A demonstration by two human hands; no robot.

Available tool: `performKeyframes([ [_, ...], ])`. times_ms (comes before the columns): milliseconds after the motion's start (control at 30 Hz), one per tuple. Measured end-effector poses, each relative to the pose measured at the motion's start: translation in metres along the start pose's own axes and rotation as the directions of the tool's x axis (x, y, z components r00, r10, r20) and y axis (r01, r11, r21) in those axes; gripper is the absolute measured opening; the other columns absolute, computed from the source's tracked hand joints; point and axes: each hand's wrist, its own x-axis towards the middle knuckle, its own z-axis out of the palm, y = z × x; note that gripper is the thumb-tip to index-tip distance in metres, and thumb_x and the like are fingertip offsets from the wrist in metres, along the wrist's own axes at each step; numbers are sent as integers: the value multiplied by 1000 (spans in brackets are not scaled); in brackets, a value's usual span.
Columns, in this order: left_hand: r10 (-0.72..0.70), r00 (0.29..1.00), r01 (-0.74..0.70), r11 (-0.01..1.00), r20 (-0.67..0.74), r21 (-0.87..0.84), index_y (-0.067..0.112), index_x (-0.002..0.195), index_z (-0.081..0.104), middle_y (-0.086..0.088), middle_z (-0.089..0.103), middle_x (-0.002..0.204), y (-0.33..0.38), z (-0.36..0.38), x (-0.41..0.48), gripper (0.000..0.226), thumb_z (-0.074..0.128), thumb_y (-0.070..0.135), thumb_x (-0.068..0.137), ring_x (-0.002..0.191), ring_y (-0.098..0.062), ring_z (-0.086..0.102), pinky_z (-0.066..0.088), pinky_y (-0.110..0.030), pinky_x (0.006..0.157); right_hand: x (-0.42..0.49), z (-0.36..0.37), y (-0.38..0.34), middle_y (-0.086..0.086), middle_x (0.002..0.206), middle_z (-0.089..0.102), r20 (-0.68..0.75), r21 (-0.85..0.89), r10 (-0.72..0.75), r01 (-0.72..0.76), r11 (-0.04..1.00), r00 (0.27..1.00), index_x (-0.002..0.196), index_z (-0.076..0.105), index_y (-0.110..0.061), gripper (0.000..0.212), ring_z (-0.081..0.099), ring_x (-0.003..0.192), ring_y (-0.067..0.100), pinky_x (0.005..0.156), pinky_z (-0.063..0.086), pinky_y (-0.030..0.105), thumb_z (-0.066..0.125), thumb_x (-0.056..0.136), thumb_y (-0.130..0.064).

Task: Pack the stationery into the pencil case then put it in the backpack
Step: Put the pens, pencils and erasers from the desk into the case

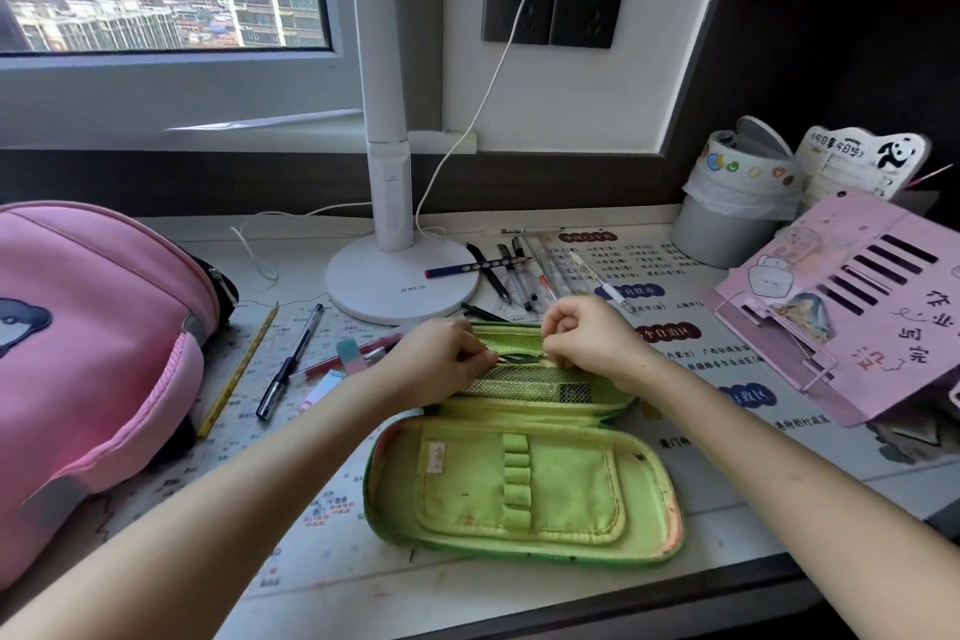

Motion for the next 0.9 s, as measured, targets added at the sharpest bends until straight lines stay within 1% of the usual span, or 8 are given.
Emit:
performKeyframes([
  [100,5,1000,-6,1000,-14,-9,7,79,71,-7,57,85,0,0,-4,36,52,36,91,73,-14,48,32,-25,64,-2,-15,-2,6,63,61,-51,61,32,-29,998,998,74,59,-6,17,57,52,14,51,50,23,56,76,10],
  [200,21,999,-21,1000,-35,20,15,93,73,-6,56,87,5,1,-4,29,52,36,91,77,-15,49,39,-26,68,-4,-23,-7,12,64,62,-52,123,50,-43,991,997,77,59,-3,16,57,52,17,43,44,21,53,77,12],
  [333,56,991,-50,998,-123,48,19,109,69,-3,57,90,19,4,0,25,59,28,88,85,-19,55,44,-27,74,-2,-15,-17,13,62,63,-67,78,26,-20,997,997,75,59,-5,15,58,50,18,42,44,23,52,76,9],
  [467,51,970,-45,998,-238,32,14,95,73,1,54,87,26,6,3,16,67,19,81,86,-21,57,40,-23,72,1,-4,-23,14,63,64,-78,110,32,-24,994,996,75,59,-4,14,58,51,18,43,44,24,52,74,8],
  [567,34,953,-33,999,-301,8,11,81,63,1,51,80,33,6,5,19,72,26,74,77,-20,51,35,-26,63,1,2,-27,13,65,64,-63,165,22,-11,986,998,76,57,-6,15,57,52,17,43,42,23,53,76,8],
  [633,41,960,-34,999,-277,27,8,80,59,-1,53,77,43,5,8,28,71,32,74,72,-19,47,33,-28,60,0,3,-28,7,62,61,-59,190,0,11,982,998,76,55,-9,16,54,50,14,42,40,22,55,76,7],
  [733,100,969,-73,990,-227,124,7,87,64,-7,64,83,52,5,16,28,65,35,80,76,-23,55,45,-34,67,-1,2,-23,0,60,59,-71,167,-48,59,984,996,79,55,-11,16,54,55,12,49,45,26,57,76,5],
  [900,157,984,-122,938,-84,323,8,92,63,-8,67,87,64,8,31,19,56,24,85,80,-25,61,49,-35,73,-8,-3,-7,1,58,57,-159,65,-135,147,987,978,75,54,-13,18,53,59,18,62,50,38,59,74,5],
])
